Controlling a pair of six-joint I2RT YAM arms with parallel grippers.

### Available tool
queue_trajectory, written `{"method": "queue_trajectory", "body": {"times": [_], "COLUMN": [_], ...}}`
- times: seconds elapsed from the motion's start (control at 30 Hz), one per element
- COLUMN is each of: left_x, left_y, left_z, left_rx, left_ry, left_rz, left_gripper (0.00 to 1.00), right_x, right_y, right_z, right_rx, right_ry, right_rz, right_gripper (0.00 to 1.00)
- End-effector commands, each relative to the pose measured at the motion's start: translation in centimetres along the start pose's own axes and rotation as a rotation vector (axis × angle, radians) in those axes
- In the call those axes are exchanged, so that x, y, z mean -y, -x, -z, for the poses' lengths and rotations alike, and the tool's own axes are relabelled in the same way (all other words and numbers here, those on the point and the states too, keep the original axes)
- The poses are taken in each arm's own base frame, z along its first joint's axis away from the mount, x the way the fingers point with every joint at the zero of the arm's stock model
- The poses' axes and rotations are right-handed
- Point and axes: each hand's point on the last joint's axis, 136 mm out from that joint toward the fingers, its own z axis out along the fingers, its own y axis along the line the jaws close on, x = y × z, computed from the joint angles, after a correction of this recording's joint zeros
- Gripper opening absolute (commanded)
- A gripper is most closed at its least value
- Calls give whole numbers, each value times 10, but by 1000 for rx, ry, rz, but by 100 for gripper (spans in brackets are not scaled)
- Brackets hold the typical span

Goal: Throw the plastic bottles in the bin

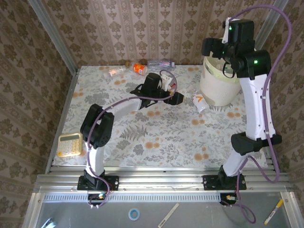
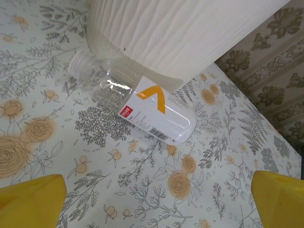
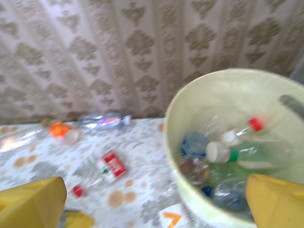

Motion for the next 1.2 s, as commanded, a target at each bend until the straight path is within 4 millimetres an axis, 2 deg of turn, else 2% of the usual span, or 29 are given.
{"method": "queue_trajectory", "body": {"times": [0.0,0.17,0.3,0.53,0.77,1.17], "left_x": [17,24,27,30,35,35], "left_y": [28,34,35,37,43,39], "left_z": [28,43,52,66,75,92], "left_rx": [88,119,129,150,165,164], "left_ry": [-24,-19,-14,-7,-12,1], "left_rz": [-40,-77,-93,-113,-143,-147], "left_gripper": [100,100,100,100,100,100], "right_x": [-36,-64,-65,-52,-34,9], "right_y": [-46,-92,-117,-166,-206,-253], "right_z": [-10,-21,-28,-46,-70,-112], "right_rx": [-163,-257,-291,-389,-464,-569], "right_ry": [134,193,195,133,60,-40], "right_rz": [-12,1,-24,-11,-3,-12], "right_gripper": [98,99,100,100,100,100]}}
